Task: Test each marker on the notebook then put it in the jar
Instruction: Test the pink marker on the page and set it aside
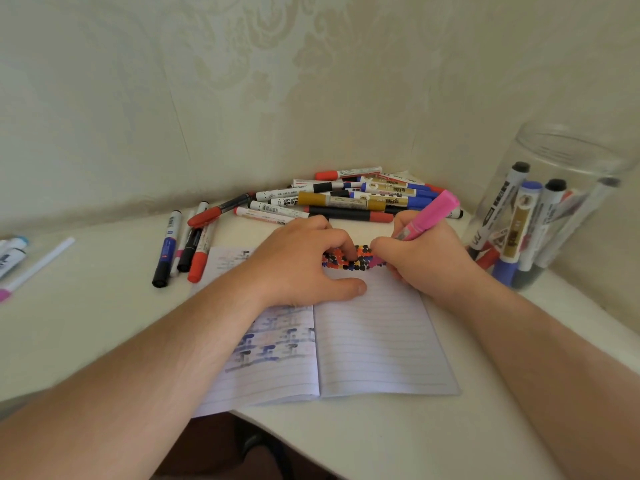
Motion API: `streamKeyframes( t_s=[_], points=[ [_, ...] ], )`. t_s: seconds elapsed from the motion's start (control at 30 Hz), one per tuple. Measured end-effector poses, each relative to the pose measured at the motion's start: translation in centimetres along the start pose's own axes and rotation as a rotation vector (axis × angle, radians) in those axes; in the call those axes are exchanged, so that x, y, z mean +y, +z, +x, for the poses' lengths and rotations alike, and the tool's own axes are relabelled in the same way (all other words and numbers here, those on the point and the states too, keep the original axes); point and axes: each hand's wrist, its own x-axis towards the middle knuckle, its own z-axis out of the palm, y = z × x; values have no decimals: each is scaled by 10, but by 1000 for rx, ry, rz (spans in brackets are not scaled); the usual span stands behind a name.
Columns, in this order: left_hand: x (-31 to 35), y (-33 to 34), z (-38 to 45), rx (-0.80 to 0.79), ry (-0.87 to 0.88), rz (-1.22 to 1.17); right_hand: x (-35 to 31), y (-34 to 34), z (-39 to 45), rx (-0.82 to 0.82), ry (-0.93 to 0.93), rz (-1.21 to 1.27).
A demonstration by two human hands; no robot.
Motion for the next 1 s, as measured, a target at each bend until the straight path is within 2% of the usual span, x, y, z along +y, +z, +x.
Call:
streamKeyframes(
  t_s=[0.17,0.27,0.4,0.47,0.53,0.6,0.7,0.87,1.0],
  points=[
    [0,0,-2,15,18,-7,-2,0,-1,26,-4,-21],
    [-6,3,-1,98,41,-139,-4,-1,0,3,1,13],
    [-8,2,-2,208,-6,-312,-7,-5,-3,0,-72,362],
    [-7,2,-2,232,-9,-405,-9,-9,-5,-53,-113,586],
    [-8,2,-2,226,2,-442,-11,-10,-6,-131,-112,690],
    [-9,2,-2,217,4,-443,-12,-9,-6,-174,-64,683],
    [-9,2,-2,216,9,-438,-12,-8,-6,-156,14,726],
    [-8,1,-2,228,22,-446,-10,-5,-6,-206,-19,625],
    [-9,1,-3,231,29,-476,-13,0,-7,-221,24,587]
  ],
)
